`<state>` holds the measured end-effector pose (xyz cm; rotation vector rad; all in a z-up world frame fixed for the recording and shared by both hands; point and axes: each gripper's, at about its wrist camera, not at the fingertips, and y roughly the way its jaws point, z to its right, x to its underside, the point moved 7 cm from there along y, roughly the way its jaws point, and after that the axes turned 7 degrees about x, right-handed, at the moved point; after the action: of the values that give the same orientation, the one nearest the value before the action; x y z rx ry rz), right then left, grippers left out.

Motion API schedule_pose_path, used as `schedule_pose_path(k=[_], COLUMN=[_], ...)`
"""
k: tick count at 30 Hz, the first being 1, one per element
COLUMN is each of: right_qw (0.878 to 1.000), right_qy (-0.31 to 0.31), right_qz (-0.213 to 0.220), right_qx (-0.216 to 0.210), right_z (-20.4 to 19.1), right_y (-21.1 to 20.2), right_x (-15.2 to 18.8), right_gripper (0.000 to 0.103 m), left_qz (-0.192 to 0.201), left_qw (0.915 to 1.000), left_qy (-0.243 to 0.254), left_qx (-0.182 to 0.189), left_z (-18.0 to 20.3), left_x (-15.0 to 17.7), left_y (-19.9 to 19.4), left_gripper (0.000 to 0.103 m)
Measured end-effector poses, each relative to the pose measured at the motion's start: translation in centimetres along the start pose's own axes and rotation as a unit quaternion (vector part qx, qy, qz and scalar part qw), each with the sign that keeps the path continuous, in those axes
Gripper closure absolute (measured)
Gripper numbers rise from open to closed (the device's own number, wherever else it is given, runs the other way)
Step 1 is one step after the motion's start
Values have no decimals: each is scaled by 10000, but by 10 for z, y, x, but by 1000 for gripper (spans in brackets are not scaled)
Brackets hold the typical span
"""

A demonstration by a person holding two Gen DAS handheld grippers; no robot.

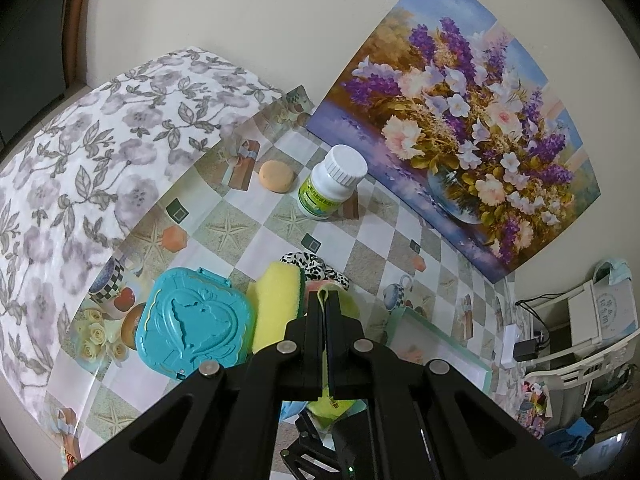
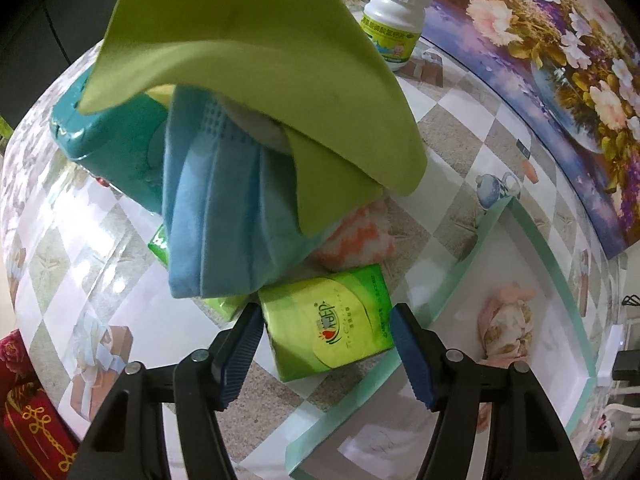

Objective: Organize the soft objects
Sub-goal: 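Grasp the green tissue pack with right gripper while left gripper holds the cloth raised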

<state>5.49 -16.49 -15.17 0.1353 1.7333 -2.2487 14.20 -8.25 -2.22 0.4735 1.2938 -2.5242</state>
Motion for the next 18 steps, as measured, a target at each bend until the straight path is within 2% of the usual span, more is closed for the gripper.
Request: schedule_pose_path(k=[18], right_qw=[9997], right_qy=[29], right_qz=[220], right_qx=[55], right_z=[7], right_y=[4], right_x=[-5], right_gripper=[32], left_qz=[-44], left_qw=[10000], left_qy=[51], left_qx=[-41], left_z=[1], left_x=[3], left_y=[2], left_gripper=[102])
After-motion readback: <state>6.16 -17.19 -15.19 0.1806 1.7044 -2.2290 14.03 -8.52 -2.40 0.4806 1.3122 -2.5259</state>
